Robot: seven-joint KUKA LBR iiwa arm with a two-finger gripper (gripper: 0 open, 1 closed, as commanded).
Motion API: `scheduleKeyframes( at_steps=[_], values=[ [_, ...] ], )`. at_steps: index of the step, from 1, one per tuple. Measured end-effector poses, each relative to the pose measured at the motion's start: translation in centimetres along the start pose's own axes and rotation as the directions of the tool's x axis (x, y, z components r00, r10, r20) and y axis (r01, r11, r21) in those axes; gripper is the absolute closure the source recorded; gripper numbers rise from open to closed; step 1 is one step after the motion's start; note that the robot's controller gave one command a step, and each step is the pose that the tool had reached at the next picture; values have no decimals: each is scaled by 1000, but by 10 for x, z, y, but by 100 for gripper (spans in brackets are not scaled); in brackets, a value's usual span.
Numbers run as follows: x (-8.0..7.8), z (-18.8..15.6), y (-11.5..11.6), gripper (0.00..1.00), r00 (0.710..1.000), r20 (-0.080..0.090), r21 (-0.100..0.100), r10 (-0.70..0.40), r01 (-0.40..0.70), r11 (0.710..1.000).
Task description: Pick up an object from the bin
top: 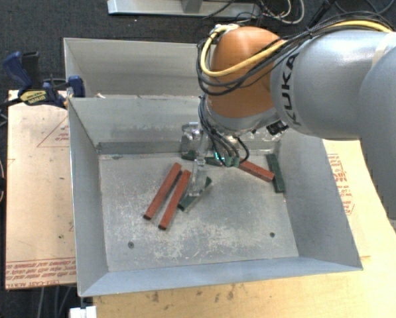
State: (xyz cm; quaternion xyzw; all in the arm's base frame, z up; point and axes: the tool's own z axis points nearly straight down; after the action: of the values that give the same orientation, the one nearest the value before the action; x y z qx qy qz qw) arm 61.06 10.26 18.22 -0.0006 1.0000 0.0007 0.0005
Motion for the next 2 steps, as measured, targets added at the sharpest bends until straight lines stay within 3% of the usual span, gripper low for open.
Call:
scheduleKeyframes(
  at_steps=[1, 2],
  values=[
    [4, 43, -1, 0, 999, 8, 0, -37, 37, 999],
    [-4, 94, 17, 0, 989, 3, 1, -145, 145, 989]
  ],
)
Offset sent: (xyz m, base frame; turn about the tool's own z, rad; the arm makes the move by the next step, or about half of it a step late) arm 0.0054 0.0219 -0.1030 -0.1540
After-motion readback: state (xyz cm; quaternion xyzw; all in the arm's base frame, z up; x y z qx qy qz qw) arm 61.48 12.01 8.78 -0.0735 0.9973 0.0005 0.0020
